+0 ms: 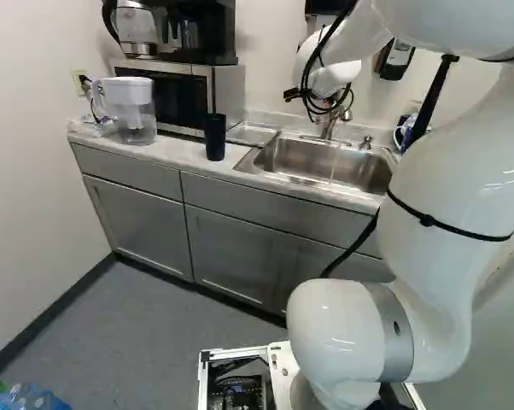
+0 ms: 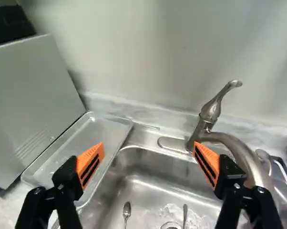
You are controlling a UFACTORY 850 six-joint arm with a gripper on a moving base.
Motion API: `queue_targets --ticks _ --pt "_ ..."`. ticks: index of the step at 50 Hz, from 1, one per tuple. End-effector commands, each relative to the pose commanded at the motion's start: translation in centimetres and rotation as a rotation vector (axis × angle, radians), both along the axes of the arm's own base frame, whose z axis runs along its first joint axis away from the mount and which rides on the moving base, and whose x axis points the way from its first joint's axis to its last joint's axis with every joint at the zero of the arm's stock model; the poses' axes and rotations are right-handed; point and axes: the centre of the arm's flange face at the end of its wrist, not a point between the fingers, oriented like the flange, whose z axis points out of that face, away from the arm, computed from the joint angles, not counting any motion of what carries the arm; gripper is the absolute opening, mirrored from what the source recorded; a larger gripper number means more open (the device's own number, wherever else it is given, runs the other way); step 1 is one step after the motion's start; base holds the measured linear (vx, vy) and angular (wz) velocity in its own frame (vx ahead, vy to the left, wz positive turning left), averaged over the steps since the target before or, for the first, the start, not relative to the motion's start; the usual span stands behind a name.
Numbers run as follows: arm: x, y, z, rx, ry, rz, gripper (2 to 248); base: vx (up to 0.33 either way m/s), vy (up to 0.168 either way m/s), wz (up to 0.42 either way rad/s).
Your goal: Rinse the cup and place it in the tray
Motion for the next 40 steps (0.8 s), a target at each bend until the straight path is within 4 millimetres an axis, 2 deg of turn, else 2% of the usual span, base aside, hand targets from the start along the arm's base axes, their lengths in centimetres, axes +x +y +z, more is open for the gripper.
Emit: queue_targets --ticks 22,40 --pt "-5.1 0.6 -1.3 0.032 0.153 -0.011 247 0.0 0.0 0.0" --pt "-9.3 0.2 -2.4 0.068 0.275 -0.043 247 0.0 0.0 0.0"
